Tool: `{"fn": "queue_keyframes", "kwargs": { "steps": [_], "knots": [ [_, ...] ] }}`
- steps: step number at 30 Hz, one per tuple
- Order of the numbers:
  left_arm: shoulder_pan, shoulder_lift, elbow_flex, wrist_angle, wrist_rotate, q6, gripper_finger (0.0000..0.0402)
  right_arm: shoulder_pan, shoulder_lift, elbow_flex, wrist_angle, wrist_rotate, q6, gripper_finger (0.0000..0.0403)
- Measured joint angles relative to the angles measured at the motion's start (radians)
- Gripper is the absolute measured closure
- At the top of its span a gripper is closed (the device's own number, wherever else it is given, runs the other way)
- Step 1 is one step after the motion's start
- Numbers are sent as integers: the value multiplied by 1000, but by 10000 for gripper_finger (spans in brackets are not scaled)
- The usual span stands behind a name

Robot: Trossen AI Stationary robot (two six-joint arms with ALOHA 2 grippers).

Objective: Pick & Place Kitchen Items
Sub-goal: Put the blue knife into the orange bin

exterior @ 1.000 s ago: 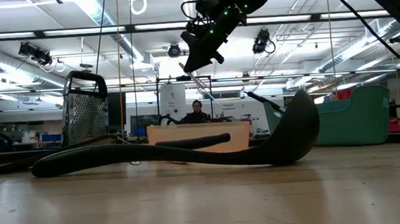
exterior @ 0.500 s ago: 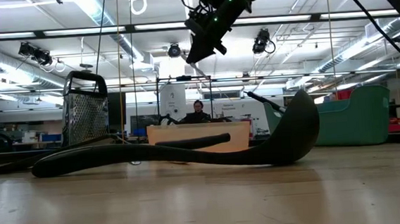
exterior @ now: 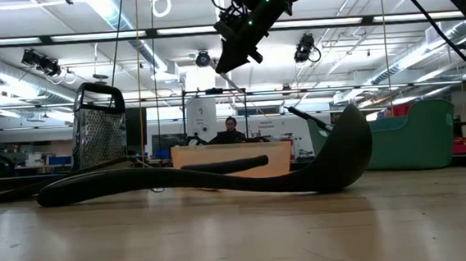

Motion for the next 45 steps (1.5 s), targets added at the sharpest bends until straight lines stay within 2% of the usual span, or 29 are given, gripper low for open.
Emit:
{"fn": "queue_keyframes", "kwargs": {
  "steps": [13, 22, 30, 45],
  "knots": [
    [0, 0, 0, 0, 0, 0, 380, -10, 27, -6, 30, 0, -18, 353],
    [0, 0, 0, 0, 0, 0, 380, -10, 35, -144, 110, 2, 16, 353],
    [0, 0, 0, 0, 0, 0, 380, -13, 34, -205, 171, 2, 35, 353],
    [0, 0, 0, 0, 0, 0, 380, -13, 104, -211, 172, 10, 35, 353]
  ]
}}
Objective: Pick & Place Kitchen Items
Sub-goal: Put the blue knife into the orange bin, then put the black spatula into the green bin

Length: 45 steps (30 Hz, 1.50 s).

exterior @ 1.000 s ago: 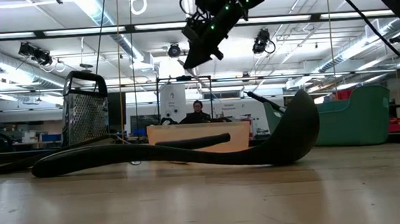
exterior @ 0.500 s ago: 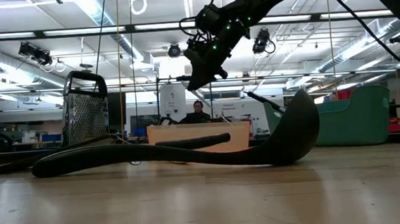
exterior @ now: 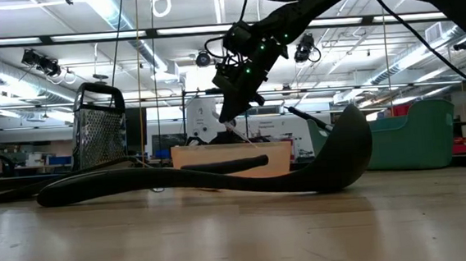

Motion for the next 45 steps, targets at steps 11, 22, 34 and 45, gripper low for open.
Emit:
{"fn": "queue_keyframes", "kwargs": {
  "steps": [11, 22, 34, 45],
  "knots": [
    [0, 0, 0, 0, 0, 0, 380, 0, 8, 0, -1, 0, -1, 353],
    [0, 0, 0, 0, 0, 0, 380, 0, 8, 0, -2, 0, -2, 353],
    [0, 0, 0, 0, 0, 0, 380, 0, 8, 0, -12, 1, -2, 349],
    [0, 0, 0, 0, 0, 0, 380, 0, 8, 0, -15, 28, -2, 298]
  ]
}}
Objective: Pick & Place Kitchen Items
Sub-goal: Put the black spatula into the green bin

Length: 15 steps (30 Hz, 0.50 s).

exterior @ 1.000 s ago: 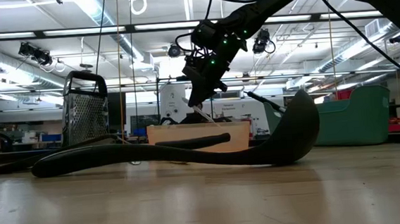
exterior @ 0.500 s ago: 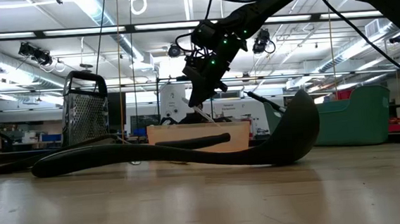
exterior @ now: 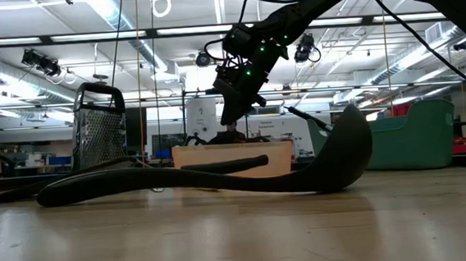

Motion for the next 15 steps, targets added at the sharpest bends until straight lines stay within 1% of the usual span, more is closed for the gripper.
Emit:
{"fn": "queue_keyframes", "kwargs": {
  "steps": [8, 15],
  "knots": [
    [0, 0, 0, 0, 0, 0, 380, 0, 0, 0, 1, 2, 0, 269],
    [0, 0, 0, 0, 0, 0, 380, 2, -7, 0, 4, 5, 0, 261]
  ]
}}
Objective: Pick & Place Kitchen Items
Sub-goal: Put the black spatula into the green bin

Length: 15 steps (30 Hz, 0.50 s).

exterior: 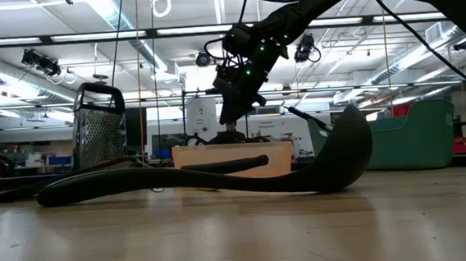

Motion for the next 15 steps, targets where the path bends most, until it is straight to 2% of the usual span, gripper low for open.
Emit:
{"fn": "queue_keyframes", "kwargs": {
  "steps": [15],
  "knots": [
    [0, 0, 0, 0, 0, 0, 380, 12, -89, 2, 1, 3, 0, 261]
  ]
}}
